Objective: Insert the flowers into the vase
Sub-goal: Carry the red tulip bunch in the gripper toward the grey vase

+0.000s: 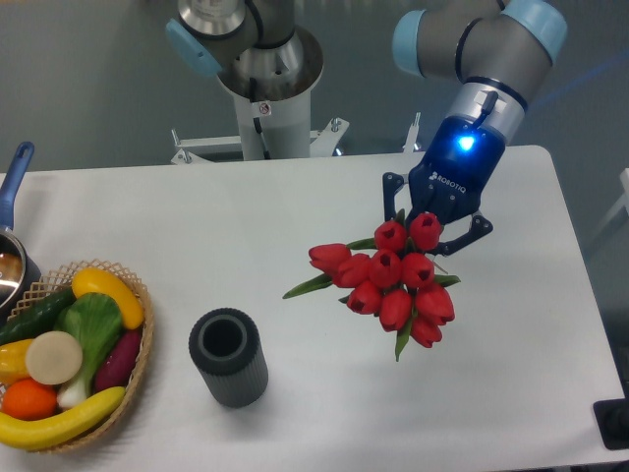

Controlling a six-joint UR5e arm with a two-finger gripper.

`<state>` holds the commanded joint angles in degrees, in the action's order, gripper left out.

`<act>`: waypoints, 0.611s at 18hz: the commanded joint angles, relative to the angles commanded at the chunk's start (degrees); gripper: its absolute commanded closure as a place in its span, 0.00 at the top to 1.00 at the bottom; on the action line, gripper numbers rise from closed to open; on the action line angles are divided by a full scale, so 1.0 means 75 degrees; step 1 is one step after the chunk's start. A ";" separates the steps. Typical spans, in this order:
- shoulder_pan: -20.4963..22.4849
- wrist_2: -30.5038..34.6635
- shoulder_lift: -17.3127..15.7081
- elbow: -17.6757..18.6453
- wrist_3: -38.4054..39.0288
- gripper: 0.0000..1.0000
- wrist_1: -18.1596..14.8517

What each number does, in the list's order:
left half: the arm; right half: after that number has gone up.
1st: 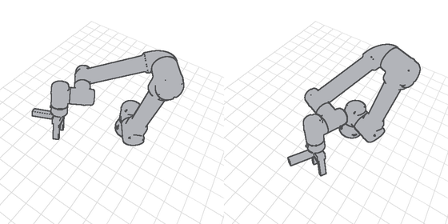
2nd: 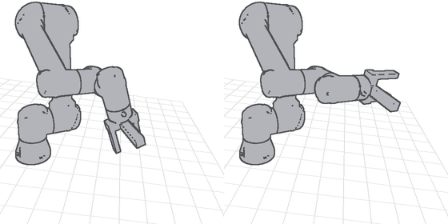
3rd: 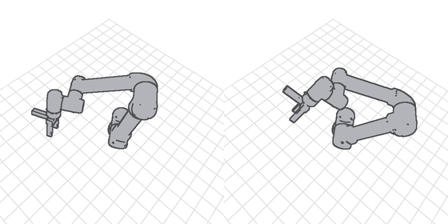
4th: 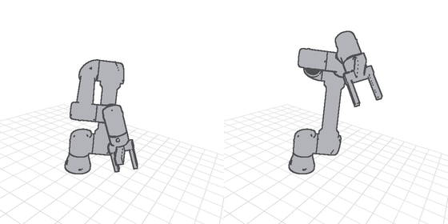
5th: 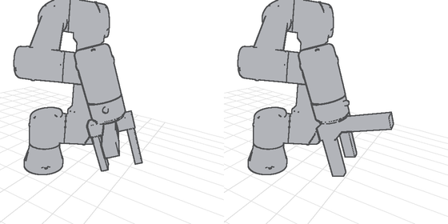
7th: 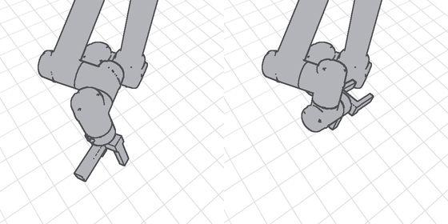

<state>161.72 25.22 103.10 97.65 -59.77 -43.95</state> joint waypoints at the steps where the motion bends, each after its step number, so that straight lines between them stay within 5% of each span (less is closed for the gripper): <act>1: 0.0000 0.0000 0.0000 -0.0012 -0.0012 0.27 0.0012; 11: -0.0105 0.0000 0.0070 0.0059 -0.0645 0.27 0.0012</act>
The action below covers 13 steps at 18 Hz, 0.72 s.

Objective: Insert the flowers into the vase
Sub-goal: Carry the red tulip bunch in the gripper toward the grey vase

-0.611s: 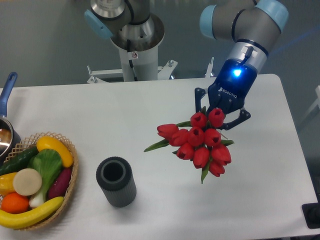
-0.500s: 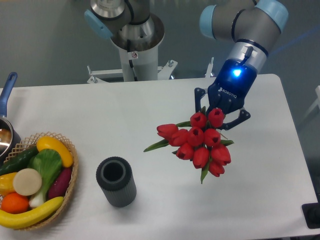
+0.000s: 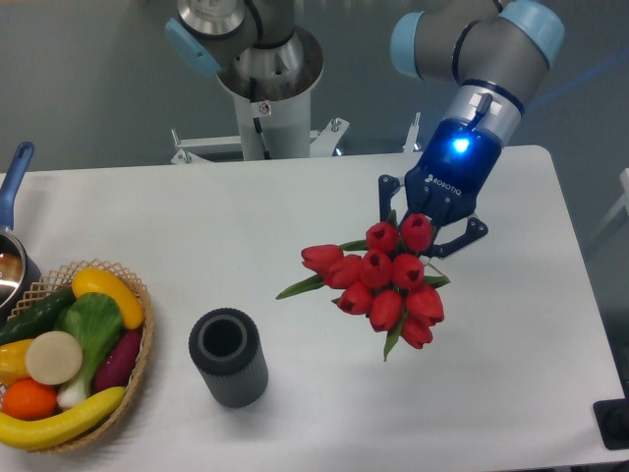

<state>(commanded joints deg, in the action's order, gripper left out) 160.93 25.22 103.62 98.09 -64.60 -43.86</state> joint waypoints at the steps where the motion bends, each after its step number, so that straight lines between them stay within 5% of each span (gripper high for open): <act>1: -0.0012 -0.0012 0.0000 0.0000 0.0000 0.27 0.0000; 5: -0.0409 -0.0116 0.0116 -0.0198 -0.0163 0.27 0.0012; 13: -0.0891 -0.2423 0.0539 -0.0176 -0.0984 0.27 0.0270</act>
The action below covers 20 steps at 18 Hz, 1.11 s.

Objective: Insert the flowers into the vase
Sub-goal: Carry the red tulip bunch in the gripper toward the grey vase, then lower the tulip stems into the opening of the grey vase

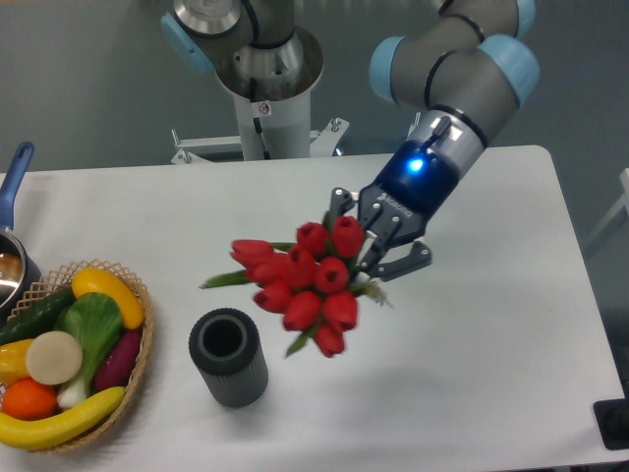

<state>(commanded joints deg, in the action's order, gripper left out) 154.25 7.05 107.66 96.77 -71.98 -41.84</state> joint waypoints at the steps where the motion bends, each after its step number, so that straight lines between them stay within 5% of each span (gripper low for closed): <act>1: -0.0023 -0.0084 0.0035 0.0012 -0.0012 0.27 0.0000; 8: -0.0538 -0.1420 0.0012 0.0199 -0.0281 0.27 0.0012; 20: -0.1090 -0.1585 0.0105 0.0305 -0.0293 0.27 -0.0012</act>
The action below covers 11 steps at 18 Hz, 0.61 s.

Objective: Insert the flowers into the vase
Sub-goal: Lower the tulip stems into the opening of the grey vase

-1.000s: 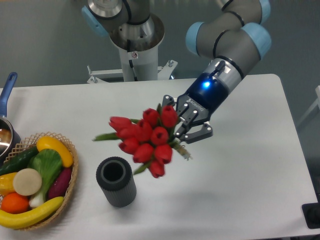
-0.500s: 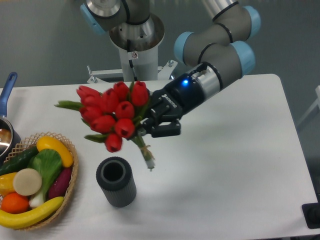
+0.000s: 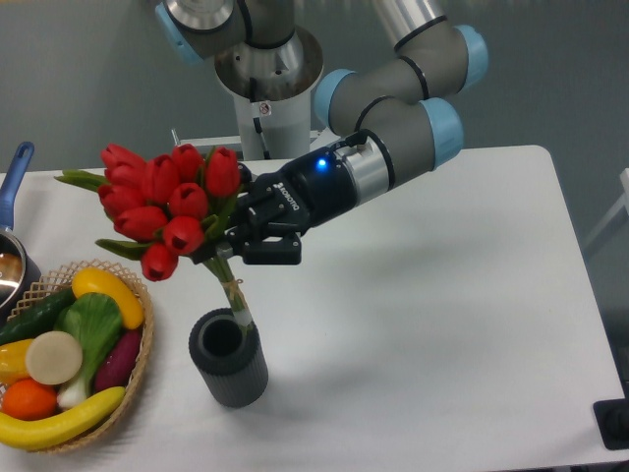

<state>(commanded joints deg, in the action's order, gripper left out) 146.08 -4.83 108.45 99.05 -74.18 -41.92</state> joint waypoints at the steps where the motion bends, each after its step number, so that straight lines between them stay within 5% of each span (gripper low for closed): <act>1: -0.0140 0.0000 0.0070 0.0023 0.0000 0.27 0.0000; 11: -0.0270 0.0012 0.0493 0.0023 -0.0012 0.27 0.0000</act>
<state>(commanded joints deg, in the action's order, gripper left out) 144.05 -4.75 112.15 99.23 -74.27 -41.92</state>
